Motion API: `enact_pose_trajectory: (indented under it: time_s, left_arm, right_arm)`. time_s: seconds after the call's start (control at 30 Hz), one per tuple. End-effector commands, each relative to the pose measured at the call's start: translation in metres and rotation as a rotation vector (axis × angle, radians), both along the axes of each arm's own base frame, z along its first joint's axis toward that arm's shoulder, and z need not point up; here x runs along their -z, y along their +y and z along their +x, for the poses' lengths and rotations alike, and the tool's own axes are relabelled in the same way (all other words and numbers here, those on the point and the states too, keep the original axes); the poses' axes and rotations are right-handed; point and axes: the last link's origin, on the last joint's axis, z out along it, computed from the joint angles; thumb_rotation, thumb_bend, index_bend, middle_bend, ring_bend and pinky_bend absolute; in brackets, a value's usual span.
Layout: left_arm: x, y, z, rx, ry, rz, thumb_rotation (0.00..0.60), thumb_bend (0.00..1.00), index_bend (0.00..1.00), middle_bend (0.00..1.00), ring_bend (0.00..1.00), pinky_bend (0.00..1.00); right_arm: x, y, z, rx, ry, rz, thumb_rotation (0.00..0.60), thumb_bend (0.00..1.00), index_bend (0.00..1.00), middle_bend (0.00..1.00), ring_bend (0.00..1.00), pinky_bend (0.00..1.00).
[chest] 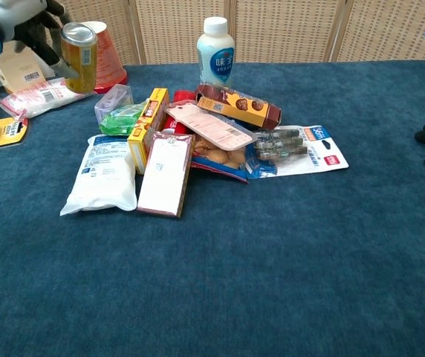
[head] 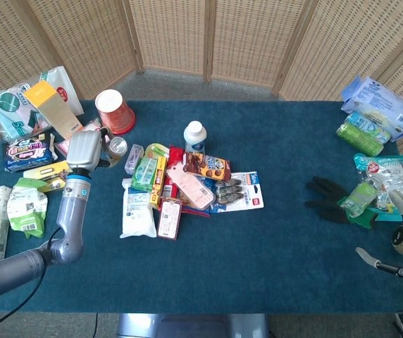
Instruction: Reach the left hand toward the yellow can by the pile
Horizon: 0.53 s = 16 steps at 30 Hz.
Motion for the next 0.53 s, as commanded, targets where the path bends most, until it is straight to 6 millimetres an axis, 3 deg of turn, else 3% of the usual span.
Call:
enact_pose_trajectory:
  time_s: [0.03,0.33,0.53]
  left_arm:
    - [-0.043,-0.014,0.012,0.041,0.012,0.068,0.600,0.00,0.66,0.66,0.67,0.80]
    - [-0.100,-0.040,0.032,0.098,0.031,0.138,0.600,0.00,0.66,0.66,0.67,0.80]
    - [-0.116,-0.047,0.037,0.111,0.029,0.152,0.600,0.00,0.66,0.66,0.67,0.80]
  right_arm:
    - [0.000,0.000,0.000,-0.001,0.002,0.001,0.600,0.00,0.01,0.00,0.00,0.00]
    - [0.000,0.001,0.003,-0.010,0.003,-0.007,0.600,0.00,0.01,0.00,0.00,0.00]
    - [0.002,0.002,0.005,-0.013,0.005,-0.004,0.600,0.00,0.01,0.00,0.00,0.00]
